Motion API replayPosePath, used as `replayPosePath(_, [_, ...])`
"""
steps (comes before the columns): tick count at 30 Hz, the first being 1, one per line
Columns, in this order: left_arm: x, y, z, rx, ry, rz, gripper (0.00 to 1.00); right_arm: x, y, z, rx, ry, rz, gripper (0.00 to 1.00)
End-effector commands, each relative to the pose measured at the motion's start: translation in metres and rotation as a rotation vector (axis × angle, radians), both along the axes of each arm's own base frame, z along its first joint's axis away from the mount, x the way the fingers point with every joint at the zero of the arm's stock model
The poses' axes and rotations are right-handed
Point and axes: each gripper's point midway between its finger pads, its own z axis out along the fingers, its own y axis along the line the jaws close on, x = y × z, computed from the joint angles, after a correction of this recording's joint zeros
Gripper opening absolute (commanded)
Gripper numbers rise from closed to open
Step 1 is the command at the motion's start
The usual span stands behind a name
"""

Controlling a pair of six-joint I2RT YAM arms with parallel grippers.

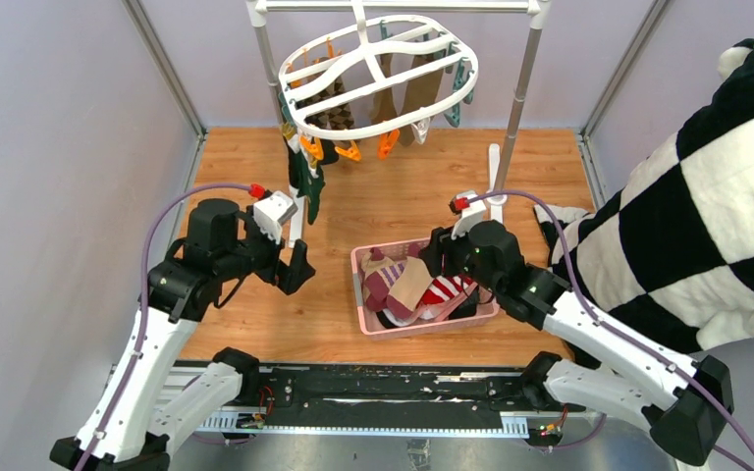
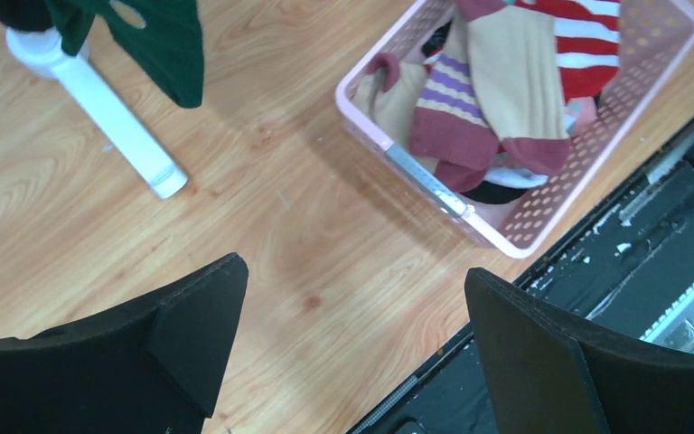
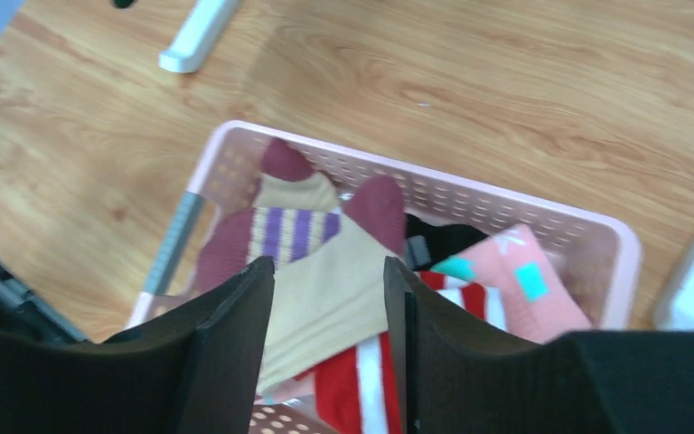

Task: Remove the socks clipped to the hanger
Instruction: Place the sock in the bin, then remove the sock from the hanger.

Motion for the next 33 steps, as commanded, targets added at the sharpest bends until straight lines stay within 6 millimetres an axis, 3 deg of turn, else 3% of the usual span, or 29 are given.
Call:
replayPosePath(1, [0.012,0.009,-0.001,-0.011,0.029,0.025,1.0,-0.017,0.029,-0.009,0.117,0.127,0.12,0.5])
replayPosePath(4, [0.02,0.017,-0.002,-0.013,0.038,0.061,1.0,-0.012,0.041,-0.042,0.17,0.232,0.142,0.44])
replayPosePath(6, [0.022,0.02,0.001,-0.031,0.04,0.075,1.0,-0.002,0.037,-0.071,0.163,0.295,0.088,0.41])
replayPosePath(10, [0.028,0.025,0.01,-0.082,0.045,0.098,1.0,0.024,-0.008,-0.124,0.019,0.307,-0.151,0.35])
replayPosePath(12, [0.032,0.028,0.013,-0.107,0.05,0.116,1.0,0.029,-0.028,-0.129,-0.012,0.261,-0.248,0.32])
replayPosePath(14, [0.037,0.031,0.013,-0.124,0.054,0.129,1.0,0.03,-0.033,-0.109,0.027,0.149,-0.297,0.3])
replayPosePath(16, [0.043,0.035,0.015,-0.131,0.05,0.148,1.0,0.027,-0.024,-0.064,0.086,-0.027,-0.281,0.36])
replayPosePath(19, [0.052,0.037,0.02,-0.146,0.051,0.165,1.0,0.021,-0.009,-0.009,0.036,-0.179,-0.265,0.49])
replayPosePath(21, [0.06,0.044,0.024,-0.171,0.066,0.193,1.0,0.015,0.017,0.033,0.022,-0.263,-0.212,0.58])
replayPosePath(24, [0.068,0.051,0.032,-0.192,0.06,0.215,1.0,0.007,0.061,0.071,-0.01,-0.364,-0.092,0.65])
replayPosePath(26, [0.072,0.058,0.036,-0.209,0.059,0.236,1.0,0.004,0.099,0.087,0.019,-0.405,0.019,0.7])
replayPosePath(29, [0.076,0.073,0.043,-0.252,0.063,0.28,1.0,0.008,0.155,0.09,0.045,-0.435,0.156,0.78])
replayPosePath(33, [0.074,0.084,0.048,-0.274,0.094,0.296,1.0,0.03,0.202,0.099,0.041,-0.518,0.176,0.8])
